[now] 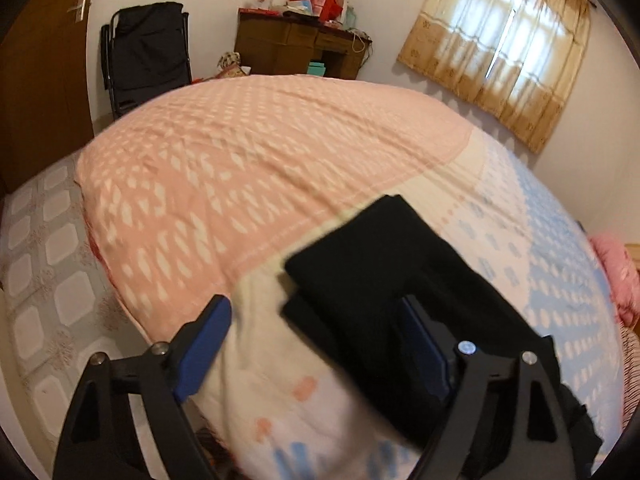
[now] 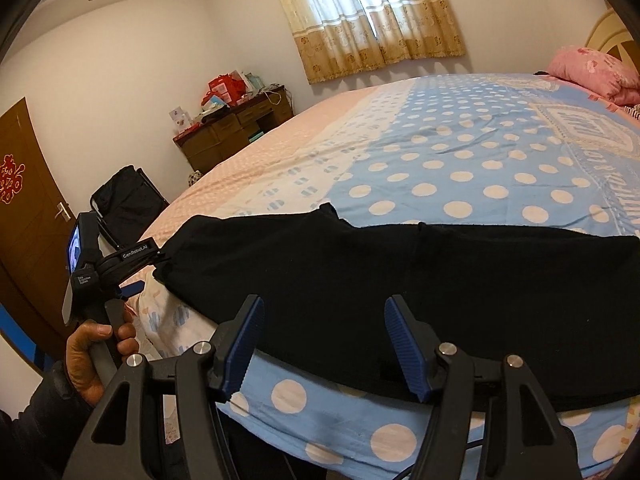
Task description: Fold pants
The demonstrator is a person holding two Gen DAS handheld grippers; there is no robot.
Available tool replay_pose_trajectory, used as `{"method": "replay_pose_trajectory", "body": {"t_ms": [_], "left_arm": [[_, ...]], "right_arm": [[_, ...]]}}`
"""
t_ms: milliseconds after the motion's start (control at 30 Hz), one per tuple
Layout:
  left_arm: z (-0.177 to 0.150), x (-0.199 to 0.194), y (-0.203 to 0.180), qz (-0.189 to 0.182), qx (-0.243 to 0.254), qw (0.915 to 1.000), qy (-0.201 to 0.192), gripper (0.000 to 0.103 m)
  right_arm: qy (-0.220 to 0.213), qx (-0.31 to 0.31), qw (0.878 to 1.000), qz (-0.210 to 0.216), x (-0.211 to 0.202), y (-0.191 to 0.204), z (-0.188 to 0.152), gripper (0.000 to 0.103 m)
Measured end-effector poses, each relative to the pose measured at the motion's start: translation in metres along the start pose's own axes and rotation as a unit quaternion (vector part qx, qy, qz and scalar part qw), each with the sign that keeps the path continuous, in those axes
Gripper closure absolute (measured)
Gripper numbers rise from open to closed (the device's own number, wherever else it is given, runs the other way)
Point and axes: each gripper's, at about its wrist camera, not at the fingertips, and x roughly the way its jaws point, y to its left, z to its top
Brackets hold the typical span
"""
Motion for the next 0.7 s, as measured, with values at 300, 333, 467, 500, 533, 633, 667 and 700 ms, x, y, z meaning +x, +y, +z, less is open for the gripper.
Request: {"method": "replay_pose_trajectory", "body": {"t_ms": [300, 333, 467, 500, 533, 633, 667, 700], "left_arm": [[0.004, 0.01, -0.016, 0.013, -0.011, 0.9999, 0.003, 0.023], [0.004, 0.011, -0.019, 0.023, -0.006, 0.9997, 0.002, 0.029], [0.003, 0.013, -0.026, 0.055, 0.018, 0.9983, -0.003, 0.058], [0.003, 0.012, -0.026, 0.048, 0.025, 0.9985, -0.007, 0.063], [0.003, 0.012, -0.026, 0.042, 0.028, 0.9987, -0.006, 0.065], [0.005, 0.007, -0.027, 0.001, 0.036, 0.9993, -0.009, 0.082], [0.005, 0.004, -0.03, -0.001, 0.046, 0.9988, -0.017, 0.082], [0.005, -0.002, -0.038, -0.001, 0.066, 0.9974, -0.03, 0.082]], "right_arm": [[0.003, 0.01, 1.0, 0.003, 0.001, -0.003, -0.002, 0.038], [0.001, 0.009, 1.0, 0.003, 0.0, -0.003, -0.002, 0.038], [-0.007, 0.016, 1.0, -0.005, -0.004, -0.007, -0.001, 0.038], [-0.01, 0.021, 1.0, -0.008, -0.005, -0.01, 0.0, 0.038], [-0.014, 0.028, 0.999, -0.014, -0.007, -0.014, 0.001, 0.038], [-0.028, 0.051, 0.998, -0.028, -0.015, -0.028, 0.004, 0.038], [-0.033, 0.057, 0.997, -0.033, -0.019, -0.032, 0.005, 0.038], [-0.039, 0.061, 0.997, -0.04, -0.023, -0.036, 0.006, 0.039]]}}
